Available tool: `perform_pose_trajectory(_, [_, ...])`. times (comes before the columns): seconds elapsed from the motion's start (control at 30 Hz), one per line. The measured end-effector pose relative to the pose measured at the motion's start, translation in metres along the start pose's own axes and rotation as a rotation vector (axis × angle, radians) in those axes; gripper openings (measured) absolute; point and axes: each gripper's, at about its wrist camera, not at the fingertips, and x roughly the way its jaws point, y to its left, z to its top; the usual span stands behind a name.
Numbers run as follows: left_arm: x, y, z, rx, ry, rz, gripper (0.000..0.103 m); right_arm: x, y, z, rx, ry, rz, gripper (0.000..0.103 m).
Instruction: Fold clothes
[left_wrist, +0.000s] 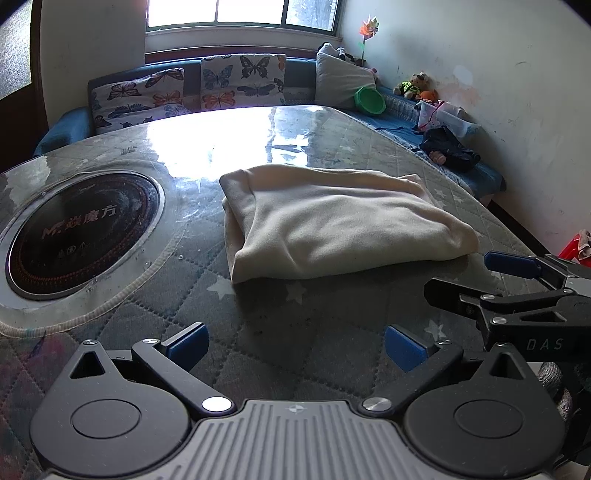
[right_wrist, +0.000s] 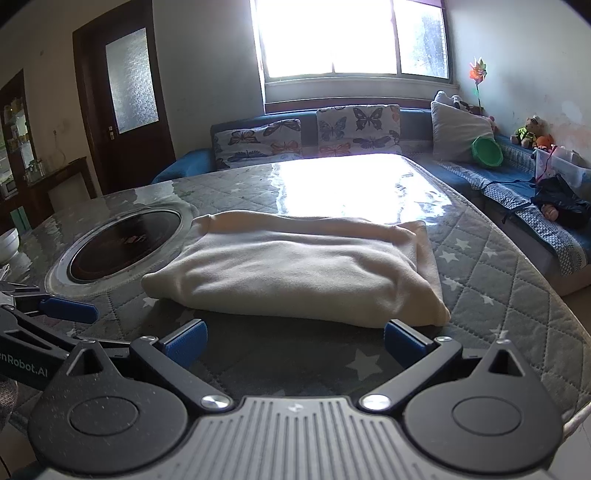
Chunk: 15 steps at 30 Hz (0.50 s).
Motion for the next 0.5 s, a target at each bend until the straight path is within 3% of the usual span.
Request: perform_pose_trajectory(0.5, [0.0026, 0.0020, -0.0013, -0.017, 0.023, 0.011, 0.103, 0.0034, -0.0013, -0.0028, 0.011, 0.013, -0.004, 0.103])
